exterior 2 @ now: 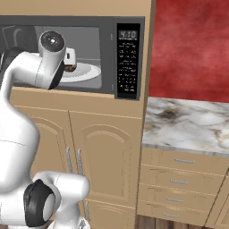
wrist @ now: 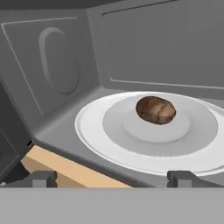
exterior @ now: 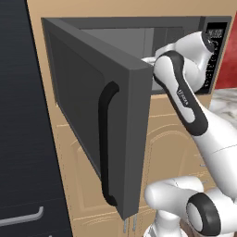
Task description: Retrieve the reheated potato from the microwave, then place the potato, cheese, and condiment on the cutting board.
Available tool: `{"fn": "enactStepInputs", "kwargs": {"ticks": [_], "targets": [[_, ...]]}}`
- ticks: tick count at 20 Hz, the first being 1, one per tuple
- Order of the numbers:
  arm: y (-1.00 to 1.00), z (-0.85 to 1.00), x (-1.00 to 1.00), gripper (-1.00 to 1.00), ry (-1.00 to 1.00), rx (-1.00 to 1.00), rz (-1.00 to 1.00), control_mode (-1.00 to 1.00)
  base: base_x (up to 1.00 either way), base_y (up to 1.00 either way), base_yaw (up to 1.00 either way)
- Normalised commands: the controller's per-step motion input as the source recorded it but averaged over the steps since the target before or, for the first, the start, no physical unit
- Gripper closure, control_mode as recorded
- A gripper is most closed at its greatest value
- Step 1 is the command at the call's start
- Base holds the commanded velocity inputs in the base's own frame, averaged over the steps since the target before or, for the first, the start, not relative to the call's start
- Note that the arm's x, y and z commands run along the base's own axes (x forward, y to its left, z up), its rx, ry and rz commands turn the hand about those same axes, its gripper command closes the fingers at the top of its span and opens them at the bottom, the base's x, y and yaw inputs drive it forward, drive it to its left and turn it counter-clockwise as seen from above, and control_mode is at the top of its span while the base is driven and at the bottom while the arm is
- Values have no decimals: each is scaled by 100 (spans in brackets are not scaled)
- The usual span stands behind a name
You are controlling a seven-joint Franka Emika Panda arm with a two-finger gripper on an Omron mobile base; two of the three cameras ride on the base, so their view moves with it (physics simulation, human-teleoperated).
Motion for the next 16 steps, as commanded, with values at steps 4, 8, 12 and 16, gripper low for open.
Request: {"fn": "enactStepInputs", "kwargs": {"ticks": [4, 8, 12, 16], "targets": [[8, -15, 61, -100, 0, -5, 0, -100, 0, 0, 0], [6, -18, 53, -100, 0, -4, 0, -100, 0, 0, 0], [3, -16, 49, -100, 0, -5, 0, -100, 0, 0, 0], [8, -10, 55, -100, 0, -1, 0, -100, 0, 0, 0]]}}
